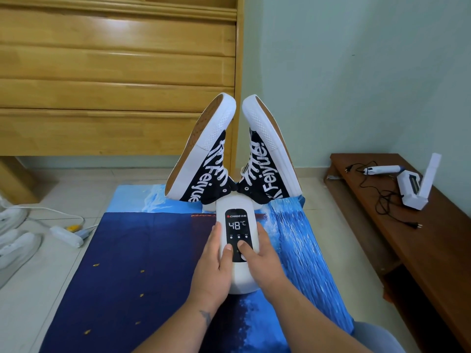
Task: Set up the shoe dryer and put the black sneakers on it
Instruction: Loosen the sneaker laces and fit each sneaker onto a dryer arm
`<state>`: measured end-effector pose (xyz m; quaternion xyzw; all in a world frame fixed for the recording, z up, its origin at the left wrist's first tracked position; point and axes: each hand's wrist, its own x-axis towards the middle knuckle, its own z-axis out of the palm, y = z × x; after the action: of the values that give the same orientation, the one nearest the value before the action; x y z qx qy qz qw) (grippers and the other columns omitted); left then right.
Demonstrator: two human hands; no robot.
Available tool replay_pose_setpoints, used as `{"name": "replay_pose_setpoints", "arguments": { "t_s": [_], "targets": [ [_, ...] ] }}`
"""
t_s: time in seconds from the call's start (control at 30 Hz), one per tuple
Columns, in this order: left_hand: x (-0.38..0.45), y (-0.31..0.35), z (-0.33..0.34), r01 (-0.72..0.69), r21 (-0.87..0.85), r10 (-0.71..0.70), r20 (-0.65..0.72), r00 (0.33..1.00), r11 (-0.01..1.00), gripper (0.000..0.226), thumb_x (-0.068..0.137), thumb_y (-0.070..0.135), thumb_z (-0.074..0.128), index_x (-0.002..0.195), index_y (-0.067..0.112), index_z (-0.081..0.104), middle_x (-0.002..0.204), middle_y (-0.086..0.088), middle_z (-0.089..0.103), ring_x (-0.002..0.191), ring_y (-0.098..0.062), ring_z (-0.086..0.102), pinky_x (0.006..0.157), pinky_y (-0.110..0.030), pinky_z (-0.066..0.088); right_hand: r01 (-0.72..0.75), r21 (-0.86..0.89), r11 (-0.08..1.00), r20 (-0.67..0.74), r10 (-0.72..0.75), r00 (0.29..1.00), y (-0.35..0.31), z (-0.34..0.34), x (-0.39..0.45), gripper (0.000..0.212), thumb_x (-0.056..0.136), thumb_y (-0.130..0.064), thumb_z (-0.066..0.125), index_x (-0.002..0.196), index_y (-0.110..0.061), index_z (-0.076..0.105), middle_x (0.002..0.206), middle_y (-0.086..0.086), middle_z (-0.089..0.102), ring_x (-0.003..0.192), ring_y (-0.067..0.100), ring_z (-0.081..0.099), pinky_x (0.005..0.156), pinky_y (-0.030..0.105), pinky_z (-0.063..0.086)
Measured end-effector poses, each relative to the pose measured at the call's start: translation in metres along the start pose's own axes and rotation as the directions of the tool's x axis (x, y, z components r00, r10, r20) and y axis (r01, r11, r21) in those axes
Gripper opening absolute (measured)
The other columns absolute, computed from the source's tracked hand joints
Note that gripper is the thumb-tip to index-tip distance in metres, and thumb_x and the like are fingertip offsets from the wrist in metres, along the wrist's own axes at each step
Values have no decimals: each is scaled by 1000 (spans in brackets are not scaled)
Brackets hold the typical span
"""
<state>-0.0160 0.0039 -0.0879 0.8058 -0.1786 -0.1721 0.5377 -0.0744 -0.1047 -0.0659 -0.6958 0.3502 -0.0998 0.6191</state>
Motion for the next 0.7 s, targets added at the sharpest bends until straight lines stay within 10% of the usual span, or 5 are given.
{"name": "replay_pose_setpoints", "arguments": {
  "t_s": [0.4, 0.7],
  "targets": [
    [2, 0, 0, -21, 7, 21, 19, 1000, 1000, 55, 98, 34, 38, 149, 42, 17, 156, 21, 21, 137, 3, 26, 102, -16, 22, 47, -11, 999, 7, -47, 999, 1, -1, 2, 55, 93, -23, 60, 144, -32, 41, 125, -4, 64, 109, 11, 62, 91, 26, 50],
    [2, 1, -1, -23, 17, 23, 26, 999, 1000, 55, 99, 34, 37, 150, 40, 16, 157, 19, 20, 140, 1, 23, 106, -17, 20, 63, -14, 998, 2, -63, 998, 4, -2, 3, 41, 92, -23, 60, 127, -41, 50, 108, -13, 68, 97, 1, 63, 73, 15, 47]
  ]
}}
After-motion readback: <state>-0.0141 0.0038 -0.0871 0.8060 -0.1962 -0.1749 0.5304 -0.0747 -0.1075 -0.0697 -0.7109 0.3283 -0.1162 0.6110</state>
